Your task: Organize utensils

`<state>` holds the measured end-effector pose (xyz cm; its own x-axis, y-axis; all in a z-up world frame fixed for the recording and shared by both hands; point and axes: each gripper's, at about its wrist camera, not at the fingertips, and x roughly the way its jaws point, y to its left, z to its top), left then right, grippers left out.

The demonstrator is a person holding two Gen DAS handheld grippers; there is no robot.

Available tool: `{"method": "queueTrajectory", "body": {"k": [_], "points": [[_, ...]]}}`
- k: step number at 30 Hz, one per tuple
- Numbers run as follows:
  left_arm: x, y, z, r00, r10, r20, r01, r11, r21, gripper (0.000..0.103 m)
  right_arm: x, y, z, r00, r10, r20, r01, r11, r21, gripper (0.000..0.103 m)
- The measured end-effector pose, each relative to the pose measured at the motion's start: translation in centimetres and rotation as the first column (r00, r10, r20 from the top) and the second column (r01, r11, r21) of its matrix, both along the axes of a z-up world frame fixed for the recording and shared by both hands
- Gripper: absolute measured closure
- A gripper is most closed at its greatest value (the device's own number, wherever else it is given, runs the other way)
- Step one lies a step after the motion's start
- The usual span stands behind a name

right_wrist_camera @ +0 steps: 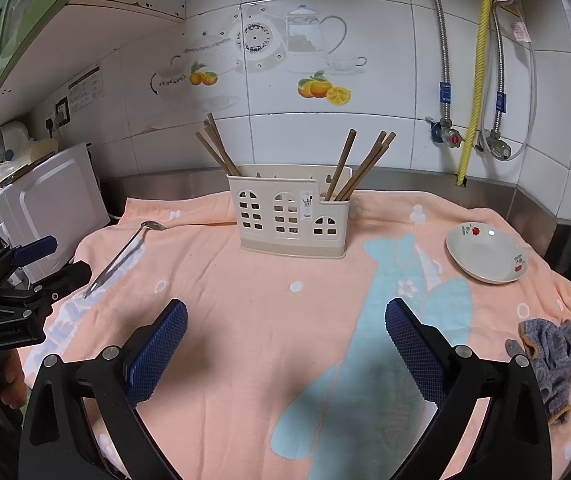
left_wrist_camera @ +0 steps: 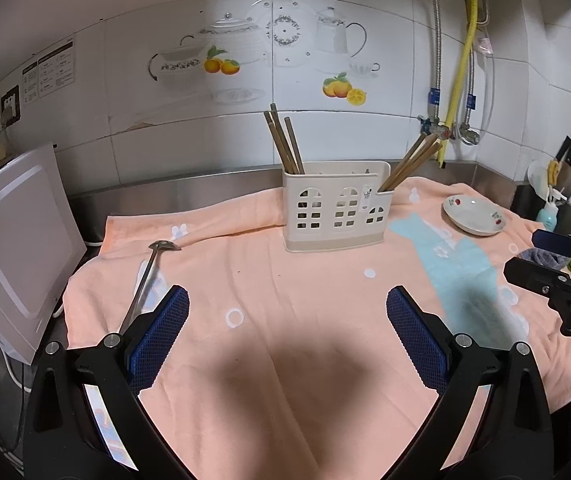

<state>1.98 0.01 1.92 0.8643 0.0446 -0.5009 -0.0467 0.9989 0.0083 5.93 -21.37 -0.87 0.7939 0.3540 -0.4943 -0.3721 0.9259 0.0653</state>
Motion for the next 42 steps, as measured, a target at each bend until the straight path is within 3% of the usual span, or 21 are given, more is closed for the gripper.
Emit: {"method": "queueTrajectory", "body": {"k": [42], "points": [[0.4, -0.2, -0.8, 1.0, -0.01, -0.022, 0.01, 1.0, -0.019, 0.005, 0.0, 1.0, -0.5, 1.0, 0.019, -0.009, -0.018, 1.0, 0.008, 0.007]]}}
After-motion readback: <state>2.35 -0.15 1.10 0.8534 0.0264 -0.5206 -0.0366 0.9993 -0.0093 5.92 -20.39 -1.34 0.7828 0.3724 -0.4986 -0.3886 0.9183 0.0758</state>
